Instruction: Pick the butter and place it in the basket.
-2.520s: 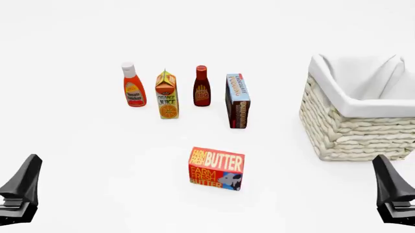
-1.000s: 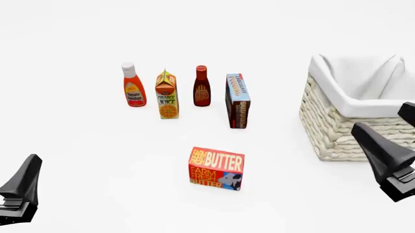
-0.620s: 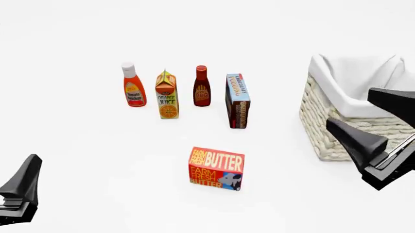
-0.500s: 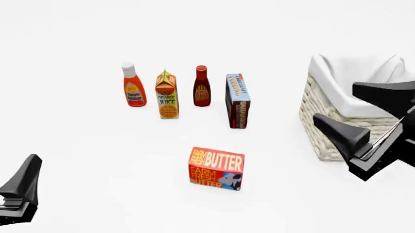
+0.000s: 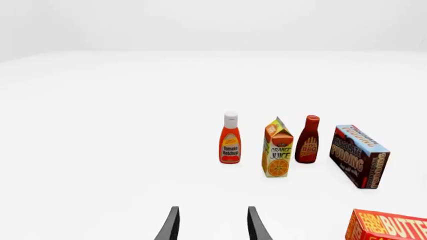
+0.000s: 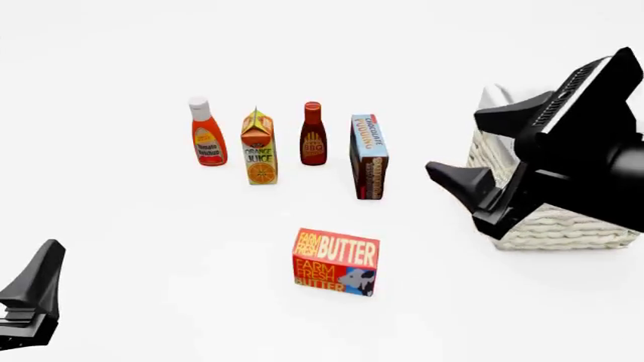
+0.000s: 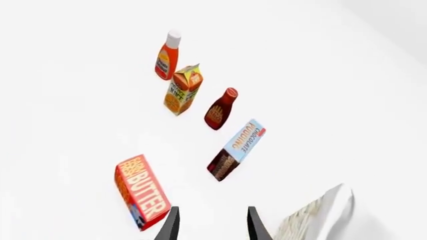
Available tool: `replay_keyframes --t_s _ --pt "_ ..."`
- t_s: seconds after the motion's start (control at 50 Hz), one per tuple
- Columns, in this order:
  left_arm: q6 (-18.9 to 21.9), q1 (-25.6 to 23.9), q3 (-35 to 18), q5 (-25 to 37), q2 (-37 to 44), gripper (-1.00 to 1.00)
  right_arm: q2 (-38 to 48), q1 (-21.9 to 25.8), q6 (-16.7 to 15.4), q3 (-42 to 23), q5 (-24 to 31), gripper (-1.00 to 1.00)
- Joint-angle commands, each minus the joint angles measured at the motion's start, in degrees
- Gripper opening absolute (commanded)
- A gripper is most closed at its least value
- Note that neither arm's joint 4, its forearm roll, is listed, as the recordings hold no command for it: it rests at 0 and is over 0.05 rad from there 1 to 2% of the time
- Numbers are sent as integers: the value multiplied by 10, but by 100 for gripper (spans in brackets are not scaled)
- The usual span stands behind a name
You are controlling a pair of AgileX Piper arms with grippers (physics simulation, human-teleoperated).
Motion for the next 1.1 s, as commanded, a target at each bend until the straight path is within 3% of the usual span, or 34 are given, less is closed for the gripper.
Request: replay_keyframes --t_s 0.02,0.54,1.1 --pt "0 0 0 0 0 100 46 16 -16 -28 13 100" --pt "0 0 0 0 0 100 160 58 -47 -99 59 100" --pt "0 0 0 0 0 100 261 89 -36 -165 86 100"
